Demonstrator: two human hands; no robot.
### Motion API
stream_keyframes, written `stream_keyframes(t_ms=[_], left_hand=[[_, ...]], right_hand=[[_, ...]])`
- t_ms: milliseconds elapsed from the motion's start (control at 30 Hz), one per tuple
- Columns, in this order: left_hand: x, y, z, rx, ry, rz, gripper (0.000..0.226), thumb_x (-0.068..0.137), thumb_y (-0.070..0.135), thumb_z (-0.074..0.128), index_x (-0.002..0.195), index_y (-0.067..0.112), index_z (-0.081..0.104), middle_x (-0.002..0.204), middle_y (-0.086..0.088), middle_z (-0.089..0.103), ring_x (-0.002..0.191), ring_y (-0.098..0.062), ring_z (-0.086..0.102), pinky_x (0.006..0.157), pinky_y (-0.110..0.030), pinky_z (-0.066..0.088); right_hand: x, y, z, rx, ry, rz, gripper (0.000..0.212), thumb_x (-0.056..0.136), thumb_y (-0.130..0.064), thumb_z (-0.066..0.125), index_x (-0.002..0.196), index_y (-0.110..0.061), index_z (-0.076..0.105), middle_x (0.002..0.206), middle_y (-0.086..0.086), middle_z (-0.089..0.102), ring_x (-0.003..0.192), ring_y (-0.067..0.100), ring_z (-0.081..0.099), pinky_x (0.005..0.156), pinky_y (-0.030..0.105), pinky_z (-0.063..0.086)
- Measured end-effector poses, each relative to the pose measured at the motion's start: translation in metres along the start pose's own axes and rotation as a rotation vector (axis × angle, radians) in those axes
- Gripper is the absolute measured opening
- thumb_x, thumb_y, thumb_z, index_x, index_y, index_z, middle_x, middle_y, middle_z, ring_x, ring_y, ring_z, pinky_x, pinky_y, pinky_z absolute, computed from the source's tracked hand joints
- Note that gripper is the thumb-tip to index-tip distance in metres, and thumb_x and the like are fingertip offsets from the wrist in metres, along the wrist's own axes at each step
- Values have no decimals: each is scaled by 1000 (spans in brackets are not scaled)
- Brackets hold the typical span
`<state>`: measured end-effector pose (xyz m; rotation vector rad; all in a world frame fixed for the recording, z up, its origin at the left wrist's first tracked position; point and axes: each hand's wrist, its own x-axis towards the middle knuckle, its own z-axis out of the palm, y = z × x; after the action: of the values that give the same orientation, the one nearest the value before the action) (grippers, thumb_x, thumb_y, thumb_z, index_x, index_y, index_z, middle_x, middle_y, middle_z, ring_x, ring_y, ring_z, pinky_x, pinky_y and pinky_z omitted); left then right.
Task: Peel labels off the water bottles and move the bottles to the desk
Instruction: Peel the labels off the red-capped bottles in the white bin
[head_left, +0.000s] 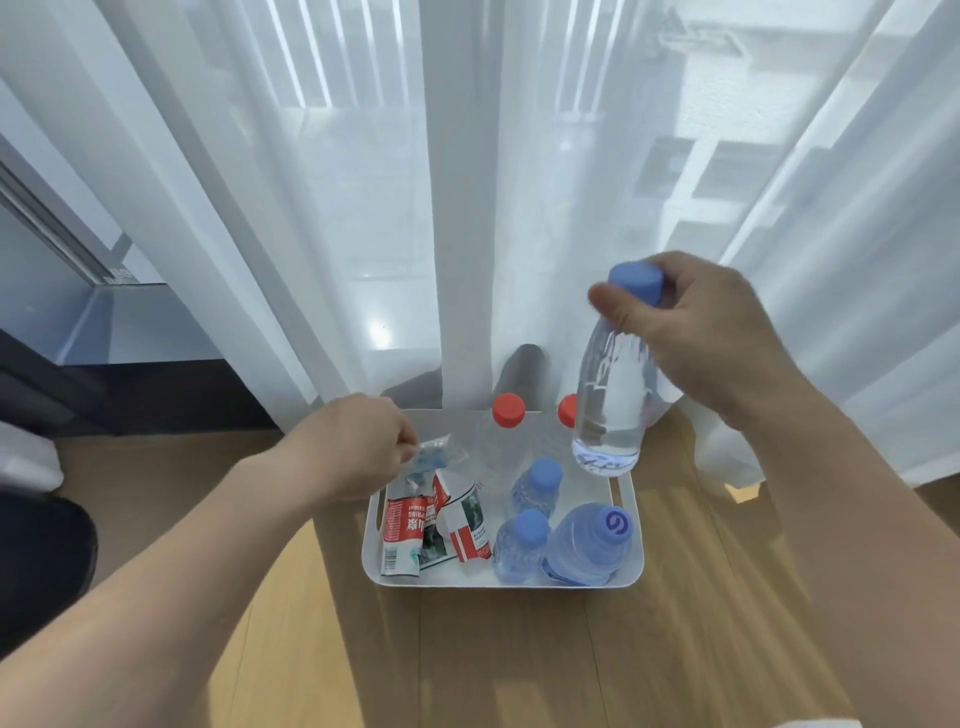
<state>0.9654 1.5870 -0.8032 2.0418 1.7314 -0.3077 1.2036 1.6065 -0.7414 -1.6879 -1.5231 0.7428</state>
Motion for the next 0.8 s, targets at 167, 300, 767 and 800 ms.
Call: stream_keyframes(t_ms=[167,300,767,800], left_hand=[[11,-4,21,108,-25,-1,23,88,32,58,99,16,69,93,-1,71,79,-15,65,72,-27,55],[14,-1,22,124,30,15,19,87,34,58,96,17,60,95,-1,67,79,-16,59,68,-25,49],[8,12,9,172,86,74,29,92,33,45,112,20,63,109,0,69,98,-20,61,79,-30,48],[7,15,7,160,83,92,31,92,34,46,116,21,61,112,1,68,101,-20,61,81,-30,47]], right_hand=[[-1,33,12,-305,-271,38,29,76,-37,72,92,-18,57,83,-5,58,72,8,52,59,17,39],[-3,59,16,-390,-351,85,32,72,-31,76,93,-15,59,92,2,62,81,17,55,60,20,40],[-14,118,51,-557,-514,260,38,70,-14,74,102,-15,54,101,2,56,89,20,53,68,26,40],[-15,121,54,-580,-530,274,37,70,-12,73,102,-15,54,103,3,57,90,20,53,69,28,41]])
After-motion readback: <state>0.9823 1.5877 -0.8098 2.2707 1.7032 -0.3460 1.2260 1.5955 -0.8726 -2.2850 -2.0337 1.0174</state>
